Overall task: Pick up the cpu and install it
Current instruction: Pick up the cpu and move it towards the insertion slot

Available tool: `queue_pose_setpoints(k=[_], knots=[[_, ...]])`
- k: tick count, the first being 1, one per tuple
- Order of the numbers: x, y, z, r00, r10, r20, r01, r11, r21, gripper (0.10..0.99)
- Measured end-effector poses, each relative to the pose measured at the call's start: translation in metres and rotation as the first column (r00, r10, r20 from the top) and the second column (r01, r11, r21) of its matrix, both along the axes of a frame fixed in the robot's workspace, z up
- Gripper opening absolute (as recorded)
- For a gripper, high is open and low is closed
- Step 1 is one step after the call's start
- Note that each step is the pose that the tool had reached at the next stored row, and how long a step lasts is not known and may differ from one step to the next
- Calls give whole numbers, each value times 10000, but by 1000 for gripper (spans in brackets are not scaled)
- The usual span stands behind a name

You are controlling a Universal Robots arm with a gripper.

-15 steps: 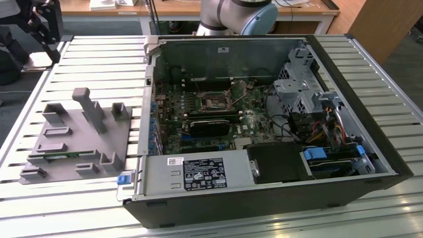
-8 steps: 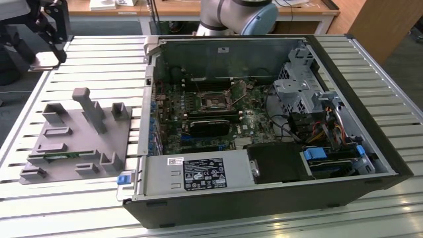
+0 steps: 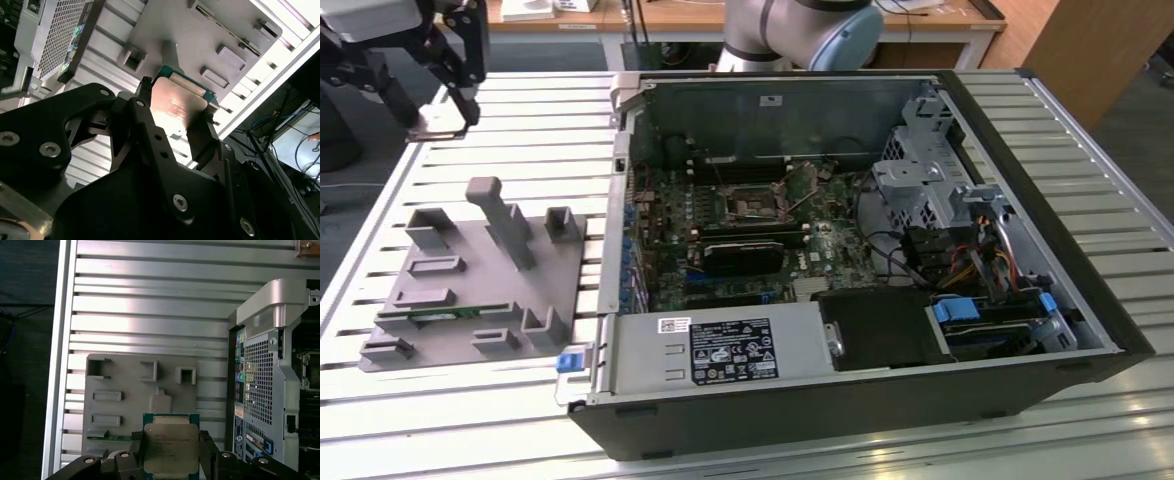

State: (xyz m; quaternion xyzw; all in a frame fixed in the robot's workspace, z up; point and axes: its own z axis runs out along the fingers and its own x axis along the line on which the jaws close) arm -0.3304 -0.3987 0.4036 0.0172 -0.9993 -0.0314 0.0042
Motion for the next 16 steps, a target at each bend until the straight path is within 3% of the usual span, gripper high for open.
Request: queue_pose_setpoints(k=[7, 16], knots=[[229, 3, 0, 10000, 0, -1, 0, 10000, -1, 533], [434, 7, 0, 10000, 0, -1, 0, 10000, 0, 533]])
